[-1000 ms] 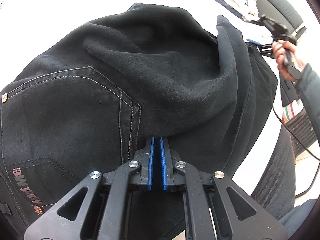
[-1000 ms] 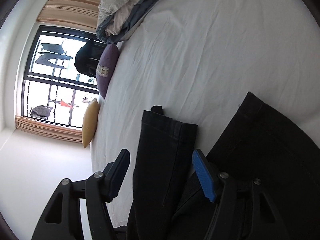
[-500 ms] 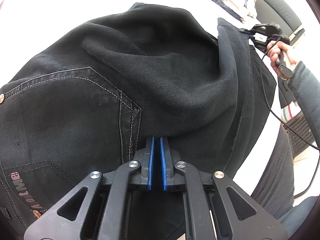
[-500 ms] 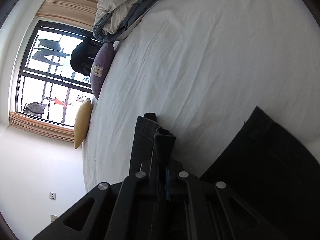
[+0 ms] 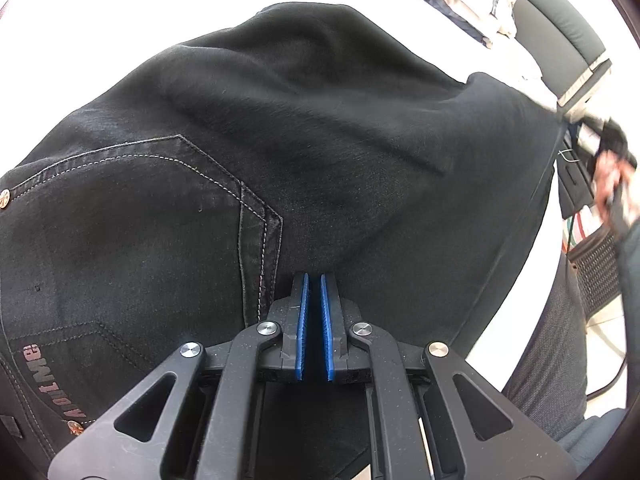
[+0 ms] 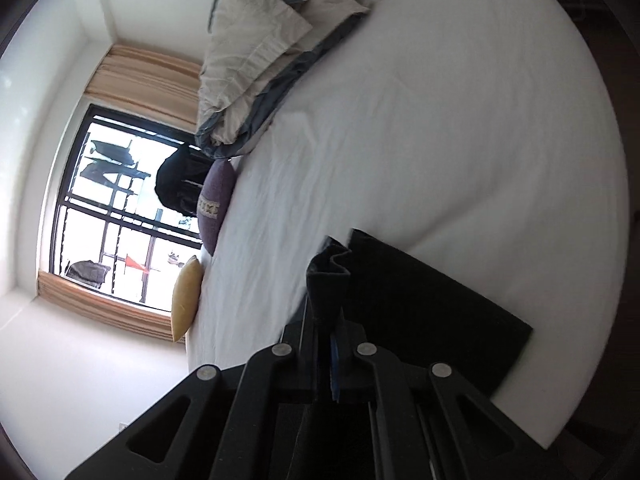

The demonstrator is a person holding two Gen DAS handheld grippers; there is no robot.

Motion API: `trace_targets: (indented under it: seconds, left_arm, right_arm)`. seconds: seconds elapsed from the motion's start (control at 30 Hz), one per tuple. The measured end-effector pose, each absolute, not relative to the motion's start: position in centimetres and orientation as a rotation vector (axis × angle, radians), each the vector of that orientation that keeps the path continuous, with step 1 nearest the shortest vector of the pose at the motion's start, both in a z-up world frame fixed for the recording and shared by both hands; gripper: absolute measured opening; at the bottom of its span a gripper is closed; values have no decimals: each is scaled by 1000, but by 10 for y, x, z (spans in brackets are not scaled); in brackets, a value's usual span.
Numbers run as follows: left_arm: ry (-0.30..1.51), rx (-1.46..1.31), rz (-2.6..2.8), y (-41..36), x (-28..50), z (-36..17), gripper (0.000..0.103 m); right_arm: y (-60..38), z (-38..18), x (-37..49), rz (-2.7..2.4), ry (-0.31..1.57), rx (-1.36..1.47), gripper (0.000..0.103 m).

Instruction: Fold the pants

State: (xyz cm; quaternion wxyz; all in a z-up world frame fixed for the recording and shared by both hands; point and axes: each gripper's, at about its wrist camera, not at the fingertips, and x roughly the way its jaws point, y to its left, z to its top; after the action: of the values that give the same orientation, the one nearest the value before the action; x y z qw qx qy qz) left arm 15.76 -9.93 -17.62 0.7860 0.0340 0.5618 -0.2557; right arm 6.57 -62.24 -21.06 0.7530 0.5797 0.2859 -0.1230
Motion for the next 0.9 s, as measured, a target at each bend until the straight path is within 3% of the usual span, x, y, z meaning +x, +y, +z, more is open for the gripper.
trace_targets:
  seconds: [0.1,0.43,0.6,0.8,0.9]
  left_arm:
    - [1214,71,-552,-99,158,-176,7]
    - [1226,64,-531,-103,161,-174,7]
    - [1225,51,-536,-98,160,-176,7]
    - [1224,58,-533,-95,160,-176,7]
    - [1218,72,-520,-98,157,-172,7]
  right_arm:
    - [-626,-251,46,-313,659,1320,4]
    - [-618,-203,60,-305,622,1145,4]
    - [-624,-237,51,-364,686,1231,4]
    - [-626,-236,41,-411,706,1246,6]
    - [-625,-223,41,-452,745,1184,17]
